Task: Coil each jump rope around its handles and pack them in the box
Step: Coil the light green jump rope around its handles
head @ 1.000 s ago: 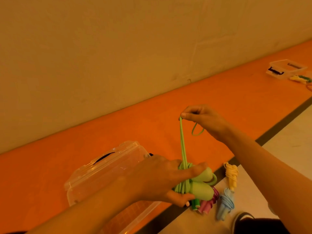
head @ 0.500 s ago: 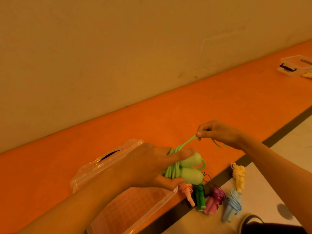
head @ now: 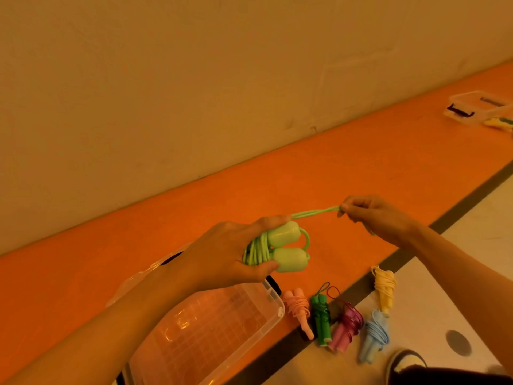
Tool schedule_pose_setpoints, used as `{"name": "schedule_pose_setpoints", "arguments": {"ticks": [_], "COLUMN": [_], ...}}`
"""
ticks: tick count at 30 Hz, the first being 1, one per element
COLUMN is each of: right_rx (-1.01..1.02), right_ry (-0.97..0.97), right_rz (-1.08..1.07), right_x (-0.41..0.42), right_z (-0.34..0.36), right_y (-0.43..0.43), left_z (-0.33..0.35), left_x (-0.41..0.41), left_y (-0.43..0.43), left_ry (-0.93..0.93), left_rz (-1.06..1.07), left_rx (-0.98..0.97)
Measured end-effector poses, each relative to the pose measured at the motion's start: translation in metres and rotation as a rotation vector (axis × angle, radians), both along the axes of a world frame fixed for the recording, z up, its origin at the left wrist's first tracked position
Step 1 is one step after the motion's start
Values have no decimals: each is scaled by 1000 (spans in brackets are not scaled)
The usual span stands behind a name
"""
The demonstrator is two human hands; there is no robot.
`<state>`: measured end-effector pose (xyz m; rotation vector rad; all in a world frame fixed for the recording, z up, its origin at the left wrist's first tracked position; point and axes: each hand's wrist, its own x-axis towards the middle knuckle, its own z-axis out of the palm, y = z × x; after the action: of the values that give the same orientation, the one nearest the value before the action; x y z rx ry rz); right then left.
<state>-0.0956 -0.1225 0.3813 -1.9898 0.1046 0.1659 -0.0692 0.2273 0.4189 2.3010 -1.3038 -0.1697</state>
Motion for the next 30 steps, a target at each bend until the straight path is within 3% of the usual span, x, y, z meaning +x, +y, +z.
{"name": "schedule_pose_setpoints", "arguments": {"ticks": [4, 8, 15, 20, 26, 30], "right_rx": [93, 96, 5, -105, -152, -309], "right_ry": [-97, -88, -36, -9, -38, -129], "right_rz": [-186, -135, -78, 117, 263, 386], "right_x": [9, 11, 6, 2, -9, -26], "right_z": [4, 3, -7, -30, -44, -46], "right_y": [-7, 0, -2, 7, 33, 69], "left_z": [-2, -3, -11, -13, -21, -29], "left_x": [-18, -32, -13, 4, 16, 24], "left_y": [-13, -22, -14, -14, -13, -12], "left_ry": [25, 71, 211, 325, 237, 143], "left_rz": [-109, -140, 57, 184, 384, 522], "left_rx": [-19, -130, -323, -519, -505, -417]}}
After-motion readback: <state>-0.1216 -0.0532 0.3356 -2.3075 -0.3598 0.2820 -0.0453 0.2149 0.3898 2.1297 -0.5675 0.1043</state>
